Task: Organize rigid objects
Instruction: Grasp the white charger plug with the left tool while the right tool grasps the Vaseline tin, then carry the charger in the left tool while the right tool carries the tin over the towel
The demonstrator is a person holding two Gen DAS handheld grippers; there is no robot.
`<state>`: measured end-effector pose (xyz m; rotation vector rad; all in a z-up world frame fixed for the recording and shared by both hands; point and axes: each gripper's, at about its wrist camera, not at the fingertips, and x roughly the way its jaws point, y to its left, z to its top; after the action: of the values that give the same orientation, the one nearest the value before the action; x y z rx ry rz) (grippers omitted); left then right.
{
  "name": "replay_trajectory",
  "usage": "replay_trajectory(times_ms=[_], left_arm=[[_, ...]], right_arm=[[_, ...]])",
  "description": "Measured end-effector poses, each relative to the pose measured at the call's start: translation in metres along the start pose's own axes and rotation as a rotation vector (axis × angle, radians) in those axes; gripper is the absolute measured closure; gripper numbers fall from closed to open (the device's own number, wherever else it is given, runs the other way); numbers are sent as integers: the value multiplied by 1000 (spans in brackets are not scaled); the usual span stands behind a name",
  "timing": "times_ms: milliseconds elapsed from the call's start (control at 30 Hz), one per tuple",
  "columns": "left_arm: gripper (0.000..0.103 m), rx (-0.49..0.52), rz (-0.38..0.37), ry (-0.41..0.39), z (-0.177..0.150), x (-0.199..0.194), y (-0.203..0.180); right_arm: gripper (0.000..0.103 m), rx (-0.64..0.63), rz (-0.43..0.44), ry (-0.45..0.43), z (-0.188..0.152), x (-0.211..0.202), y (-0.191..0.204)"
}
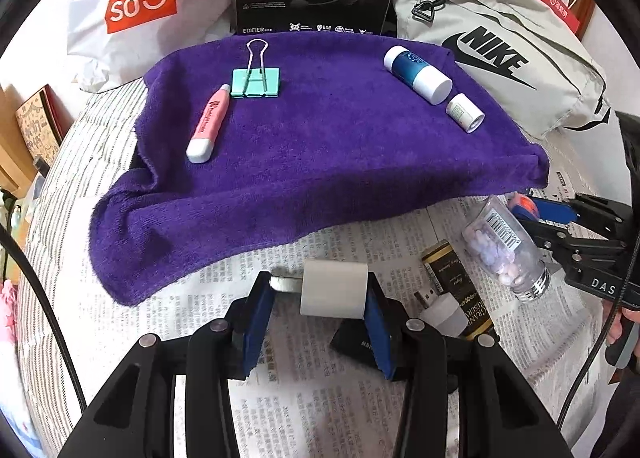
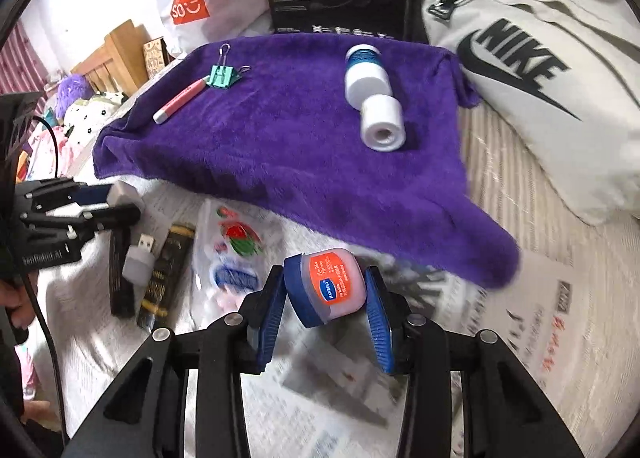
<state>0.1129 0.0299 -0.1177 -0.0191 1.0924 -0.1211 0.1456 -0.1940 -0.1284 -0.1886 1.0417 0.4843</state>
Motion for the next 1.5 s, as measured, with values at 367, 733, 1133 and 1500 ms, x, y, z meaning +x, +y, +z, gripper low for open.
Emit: replay_trajectory(times_ms=[367, 733, 1133, 1500], left_arm=[[62, -33, -5, -32, -8, -27, 21], [62, -31, -37, -84, 8, -51, 22], [62, -36, -41, -109, 42, -50, 36], [62, -50, -49, -95, 61, -30, 46]], right_arm=[[64, 29, -24, 4, -29, -36, -12], [64, 20, 20, -65, 8, -54, -10], [64, 52, 12, 27, 82, 7, -24], [63, 23, -14, 92, 89, 43, -20]])
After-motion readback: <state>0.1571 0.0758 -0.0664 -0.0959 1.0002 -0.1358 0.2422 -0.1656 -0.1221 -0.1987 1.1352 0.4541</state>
